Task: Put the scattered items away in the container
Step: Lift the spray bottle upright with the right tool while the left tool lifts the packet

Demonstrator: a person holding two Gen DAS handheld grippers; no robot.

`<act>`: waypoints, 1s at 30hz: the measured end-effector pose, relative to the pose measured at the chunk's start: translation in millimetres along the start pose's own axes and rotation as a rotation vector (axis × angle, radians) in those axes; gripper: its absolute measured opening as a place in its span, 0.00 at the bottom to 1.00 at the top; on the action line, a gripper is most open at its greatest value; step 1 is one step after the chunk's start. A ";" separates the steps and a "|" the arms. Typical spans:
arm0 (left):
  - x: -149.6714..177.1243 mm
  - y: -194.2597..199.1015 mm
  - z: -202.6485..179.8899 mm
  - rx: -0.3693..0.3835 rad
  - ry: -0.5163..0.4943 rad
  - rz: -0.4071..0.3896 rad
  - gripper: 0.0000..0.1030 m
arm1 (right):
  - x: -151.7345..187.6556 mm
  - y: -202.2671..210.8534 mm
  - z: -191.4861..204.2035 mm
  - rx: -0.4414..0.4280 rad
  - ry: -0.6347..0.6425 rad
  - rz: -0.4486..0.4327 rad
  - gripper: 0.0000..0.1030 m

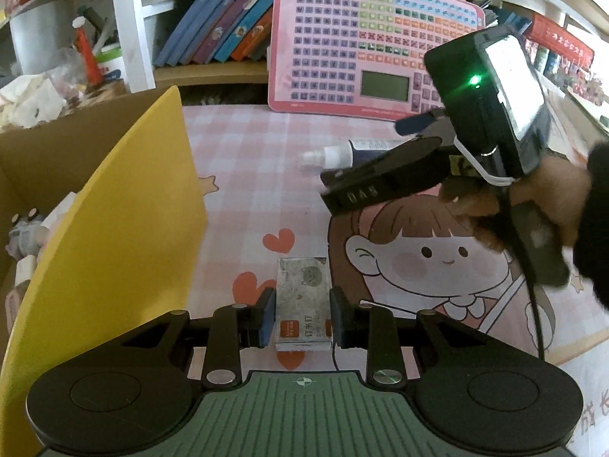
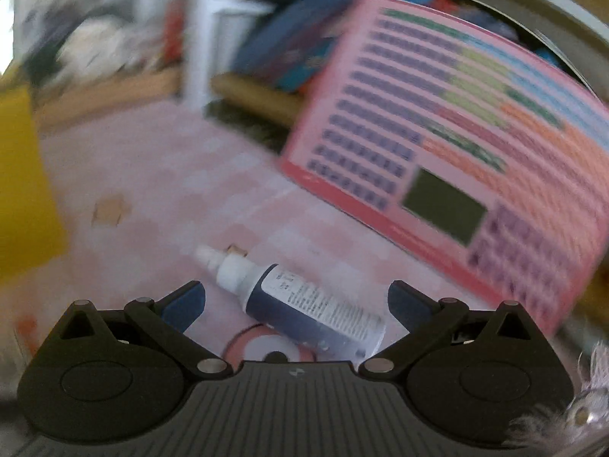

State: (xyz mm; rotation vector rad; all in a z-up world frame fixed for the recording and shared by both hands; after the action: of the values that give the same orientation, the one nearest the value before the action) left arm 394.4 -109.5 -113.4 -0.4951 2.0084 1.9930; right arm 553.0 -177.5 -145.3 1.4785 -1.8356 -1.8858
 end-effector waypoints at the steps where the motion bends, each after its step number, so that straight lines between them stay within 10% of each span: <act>1: 0.4 0.0 -0.5 0.000 -0.001 -0.001 0.28 | -1.6 -1.8 1.2 -0.011 0.049 0.009 0.97; 9: -1.1 3.9 -0.8 0.000 0.004 -0.020 0.28 | -5.8 7.1 2.3 -0.060 0.069 0.070 0.54; 18: -0.7 16.9 -2.4 0.029 0.020 -0.058 0.28 | 23.8 35.6 -13.8 -0.174 -0.190 0.274 0.36; 30: 13.3 45.0 -8.3 0.069 -0.012 -0.079 0.28 | 95.0 92.4 17.9 -0.179 -0.304 0.266 0.33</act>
State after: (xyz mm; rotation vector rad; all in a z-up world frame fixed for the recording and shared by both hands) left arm 363.7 -118.7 -78.0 -0.5364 2.0105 1.8697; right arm 444.1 -252.3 -124.5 0.8826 -1.8110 -2.1595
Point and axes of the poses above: each gripper's, at about its wrist camera, not at the fingertips, and y roughly against the way its jaws point, z to its left, x to its underside, the point moved 5 cm from there along -y, roughly the way its jaws point, and after that the axes turned 15 degrees about z, right-handed, at the moved point
